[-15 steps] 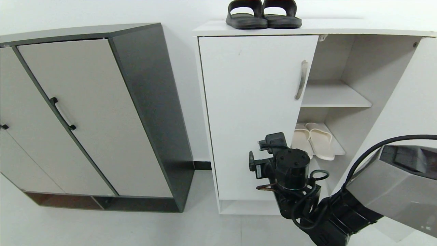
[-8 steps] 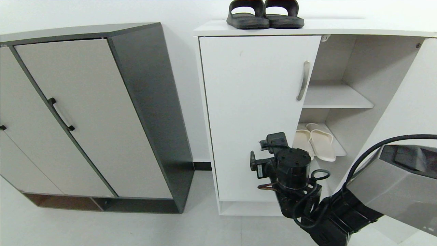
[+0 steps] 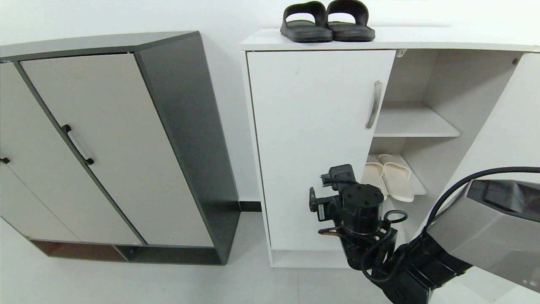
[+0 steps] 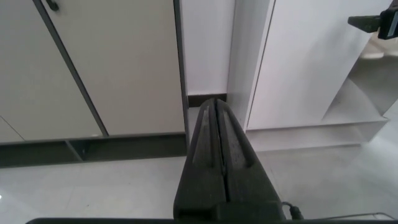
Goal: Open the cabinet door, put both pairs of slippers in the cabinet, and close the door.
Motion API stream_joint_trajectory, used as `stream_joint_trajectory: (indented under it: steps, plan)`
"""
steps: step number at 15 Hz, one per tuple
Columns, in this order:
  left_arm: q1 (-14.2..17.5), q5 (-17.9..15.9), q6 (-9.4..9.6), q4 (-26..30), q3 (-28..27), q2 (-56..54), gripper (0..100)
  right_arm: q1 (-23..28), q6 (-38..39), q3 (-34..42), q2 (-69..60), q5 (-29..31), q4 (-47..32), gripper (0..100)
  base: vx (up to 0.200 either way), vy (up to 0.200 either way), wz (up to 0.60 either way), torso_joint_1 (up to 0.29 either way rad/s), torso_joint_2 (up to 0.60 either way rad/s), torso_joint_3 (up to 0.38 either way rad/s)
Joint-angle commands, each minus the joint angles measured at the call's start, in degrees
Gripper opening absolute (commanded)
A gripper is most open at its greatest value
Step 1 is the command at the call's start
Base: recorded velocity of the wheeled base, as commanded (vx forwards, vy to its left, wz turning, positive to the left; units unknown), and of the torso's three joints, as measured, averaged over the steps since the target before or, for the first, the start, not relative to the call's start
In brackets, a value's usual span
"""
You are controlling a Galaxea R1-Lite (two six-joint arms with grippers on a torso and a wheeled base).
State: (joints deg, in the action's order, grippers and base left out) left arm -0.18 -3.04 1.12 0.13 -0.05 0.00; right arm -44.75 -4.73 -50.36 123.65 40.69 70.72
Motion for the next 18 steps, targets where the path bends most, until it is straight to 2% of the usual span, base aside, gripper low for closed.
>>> stream_joint_trajectory:
  steps: [1,9,18]
  plan:
    - [0.0,0.0,0.02,0.1,0.0,0.1,0,0.0,0.0,0.0,0.2,0.0,-0.1,100,0.0,0.0,0.0,0.017,-0.04,-0.334]
    - [0.0,0.0,0.02,0.1,0.0,0.1,0,0.0,0.0,0.2,0.2,0.0,-0.1,100,0.0,0.0,0.0,0.08,-0.47,-0.354]
    - [0.0,0.0,-0.07,0.1,0.0,0.1,0,0.0,0.0,0.2,0.0,0.0,-0.1,100,0.0,0.0,0.0,0.167,-0.48,-0.32]
